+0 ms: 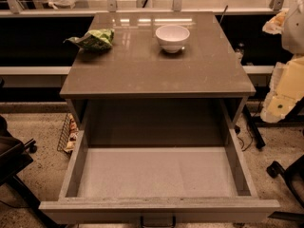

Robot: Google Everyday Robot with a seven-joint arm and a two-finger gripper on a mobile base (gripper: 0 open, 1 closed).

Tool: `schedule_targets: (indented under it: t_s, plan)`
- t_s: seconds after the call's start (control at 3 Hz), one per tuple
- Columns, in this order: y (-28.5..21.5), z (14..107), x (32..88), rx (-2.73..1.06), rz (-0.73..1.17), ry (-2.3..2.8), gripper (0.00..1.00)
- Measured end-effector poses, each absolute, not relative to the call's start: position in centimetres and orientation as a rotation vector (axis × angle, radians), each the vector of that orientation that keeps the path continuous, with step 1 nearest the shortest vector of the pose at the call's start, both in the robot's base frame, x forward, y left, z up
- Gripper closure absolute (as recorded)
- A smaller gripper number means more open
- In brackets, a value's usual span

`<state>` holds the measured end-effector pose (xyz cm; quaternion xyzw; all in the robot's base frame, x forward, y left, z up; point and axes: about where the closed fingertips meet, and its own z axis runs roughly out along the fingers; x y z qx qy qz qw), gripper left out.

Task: Close top drawer

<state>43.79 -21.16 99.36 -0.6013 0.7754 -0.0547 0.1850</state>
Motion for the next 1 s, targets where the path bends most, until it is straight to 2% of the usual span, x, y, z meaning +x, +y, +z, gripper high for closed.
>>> schedule_targets:
  t_s: [0.67,1.0]
  plan:
    - [-22.2,97.7,42.4,-1.656,-0.121,2.212,0.00]
    - [-23.1,95.5,39.4,-1.609,-0.087,2.192,0.00]
